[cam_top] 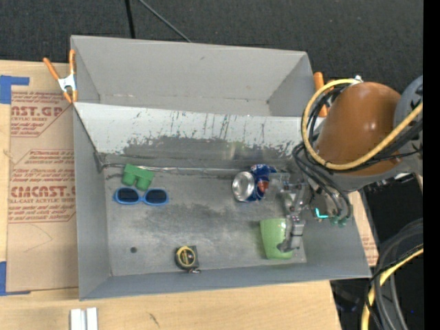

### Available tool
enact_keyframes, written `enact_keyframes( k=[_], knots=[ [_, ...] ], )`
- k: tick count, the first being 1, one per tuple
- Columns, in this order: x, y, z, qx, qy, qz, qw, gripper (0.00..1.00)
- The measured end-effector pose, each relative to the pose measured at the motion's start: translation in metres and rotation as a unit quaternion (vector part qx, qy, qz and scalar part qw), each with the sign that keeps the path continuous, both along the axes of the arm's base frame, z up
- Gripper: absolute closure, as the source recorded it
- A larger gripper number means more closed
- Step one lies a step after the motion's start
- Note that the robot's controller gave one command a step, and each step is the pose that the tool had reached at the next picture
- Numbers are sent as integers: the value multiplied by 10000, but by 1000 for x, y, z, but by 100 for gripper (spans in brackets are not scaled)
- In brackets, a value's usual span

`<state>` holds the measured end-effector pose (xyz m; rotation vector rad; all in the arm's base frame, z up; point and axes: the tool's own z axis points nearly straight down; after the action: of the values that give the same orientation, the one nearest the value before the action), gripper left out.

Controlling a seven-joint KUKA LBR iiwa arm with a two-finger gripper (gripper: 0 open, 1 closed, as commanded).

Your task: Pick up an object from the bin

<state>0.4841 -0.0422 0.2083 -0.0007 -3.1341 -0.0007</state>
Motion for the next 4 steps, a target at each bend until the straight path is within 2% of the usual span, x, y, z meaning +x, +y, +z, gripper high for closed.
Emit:
enact_keyframes(
  k=[1, 2, 3, 4],
  knots=[
    [20, -30, -143, 1, -7, 208, 9998, 0],
    [0, -73, -137, -7, -81, -147, 9999, 0],
    [-2, -72, -139, -2, -39, -119, 9999, 100],
    [-3, -49, -12, -9, -79, -145, 9999, 100]
  ],
)
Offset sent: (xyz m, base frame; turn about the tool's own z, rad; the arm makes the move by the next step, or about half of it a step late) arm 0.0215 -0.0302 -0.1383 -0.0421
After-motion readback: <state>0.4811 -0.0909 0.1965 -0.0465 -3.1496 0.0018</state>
